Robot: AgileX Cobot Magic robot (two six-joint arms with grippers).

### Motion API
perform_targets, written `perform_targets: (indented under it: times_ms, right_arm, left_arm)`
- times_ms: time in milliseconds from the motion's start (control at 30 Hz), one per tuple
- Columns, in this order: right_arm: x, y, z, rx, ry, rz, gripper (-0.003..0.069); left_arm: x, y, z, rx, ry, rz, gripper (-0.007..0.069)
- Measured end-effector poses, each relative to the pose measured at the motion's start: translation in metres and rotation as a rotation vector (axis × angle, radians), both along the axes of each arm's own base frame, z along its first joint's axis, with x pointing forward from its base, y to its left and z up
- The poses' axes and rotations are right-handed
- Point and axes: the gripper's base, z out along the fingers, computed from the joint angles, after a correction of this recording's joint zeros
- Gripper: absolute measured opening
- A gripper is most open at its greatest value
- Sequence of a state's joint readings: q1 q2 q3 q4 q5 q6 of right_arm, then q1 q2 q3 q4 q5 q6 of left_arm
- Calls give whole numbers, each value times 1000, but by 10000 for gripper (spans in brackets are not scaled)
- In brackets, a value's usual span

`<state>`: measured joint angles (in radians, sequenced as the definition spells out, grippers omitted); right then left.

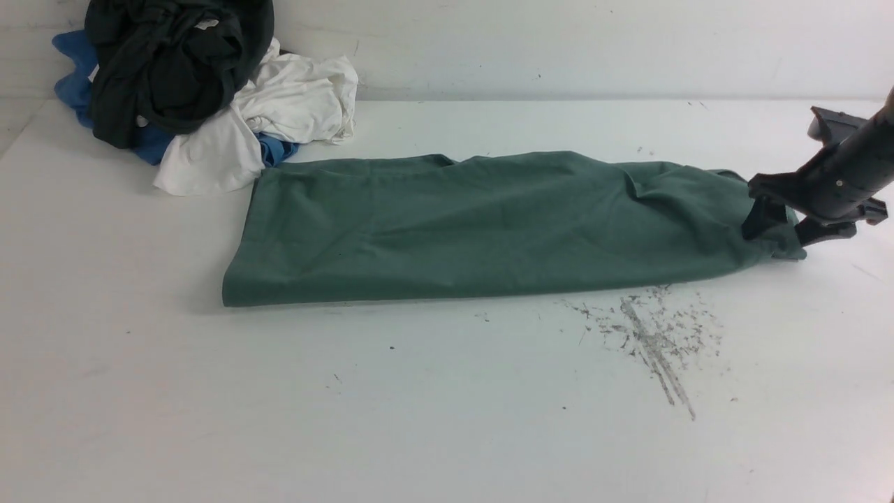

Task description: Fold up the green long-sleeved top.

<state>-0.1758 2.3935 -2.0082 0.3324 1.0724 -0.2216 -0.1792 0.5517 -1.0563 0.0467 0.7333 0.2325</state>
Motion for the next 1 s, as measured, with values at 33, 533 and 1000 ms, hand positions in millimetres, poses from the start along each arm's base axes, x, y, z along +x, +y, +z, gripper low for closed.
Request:
perform_targets:
  times_ms: [33, 533, 1000]
  right_arm:
    - [0, 0, 0, 6, -2, -3, 388]
    - [-27, -24, 65, -303, 48, 25, 20]
    - [-58, 58, 187, -250, -238, 111, 20]
  left_arm:
    - [-11, 3, -7, -37, -17, 20, -7]
    - [26, 5, -97, -5, 597, 170, -7]
    - [54, -5, -144, -31, 511, 105, -7]
